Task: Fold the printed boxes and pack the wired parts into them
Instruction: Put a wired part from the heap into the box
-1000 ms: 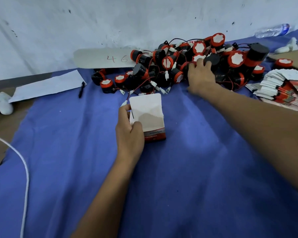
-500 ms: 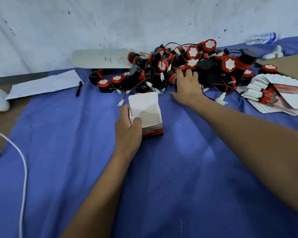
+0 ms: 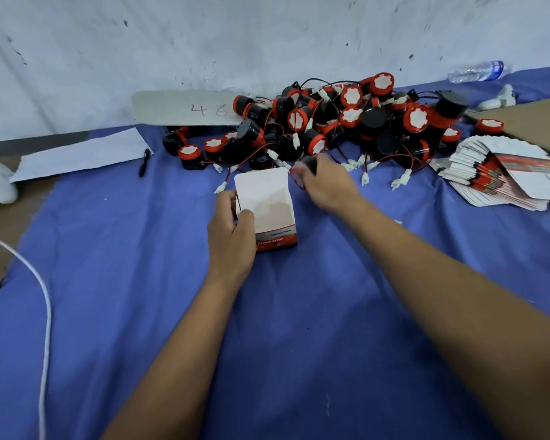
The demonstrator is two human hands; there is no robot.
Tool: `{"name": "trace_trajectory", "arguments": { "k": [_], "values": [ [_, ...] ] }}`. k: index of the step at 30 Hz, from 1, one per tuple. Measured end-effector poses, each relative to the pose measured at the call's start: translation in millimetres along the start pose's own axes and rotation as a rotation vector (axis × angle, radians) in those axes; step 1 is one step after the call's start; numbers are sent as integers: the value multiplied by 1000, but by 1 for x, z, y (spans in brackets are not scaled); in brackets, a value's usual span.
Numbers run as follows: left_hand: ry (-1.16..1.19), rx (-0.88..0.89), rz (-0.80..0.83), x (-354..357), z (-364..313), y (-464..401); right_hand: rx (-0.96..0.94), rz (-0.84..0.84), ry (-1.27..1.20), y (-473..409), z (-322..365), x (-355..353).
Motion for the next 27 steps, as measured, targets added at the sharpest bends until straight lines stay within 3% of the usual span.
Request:
{"name": "trace_trajectory", "arguments": {
  "k": [2,4,9,11,13,18,24,27],
  "values": [
    [-13,-4,-13,-2,0,0,203,58,-609,20,-3,-1],
    [-61,-3,-33,-3,1,-2,294,199,-997,44,7,-3],
    [-144,68,-52,-2,1,-5,-146,366,-1095,84,70,-42],
    [-181,81,-66,-2,6,-6,-290,479,-1044,105,101,-39],
    [-239,63,-96,-3,12,-6,-310,499,-880,116,119,-21],
    [-227,142,-41,-1,2,-2,-333,285,-169,102,109,1],
    [-299,150,-19,1,1,-4,-431,113,247,100,101,1],
    [-319,127,-27,0,-2,-3,-373,137,380,98,93,4]
  ]
}}
Point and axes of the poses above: each hand's wrist, its own y-axis away from the middle knuckle, its own x-axis out of the palm, z = x × y, the point moved 8 cm from there along -y, towards the middle knuckle, and after that the axes turned 5 degrees about -y, right-handed, at the moved point
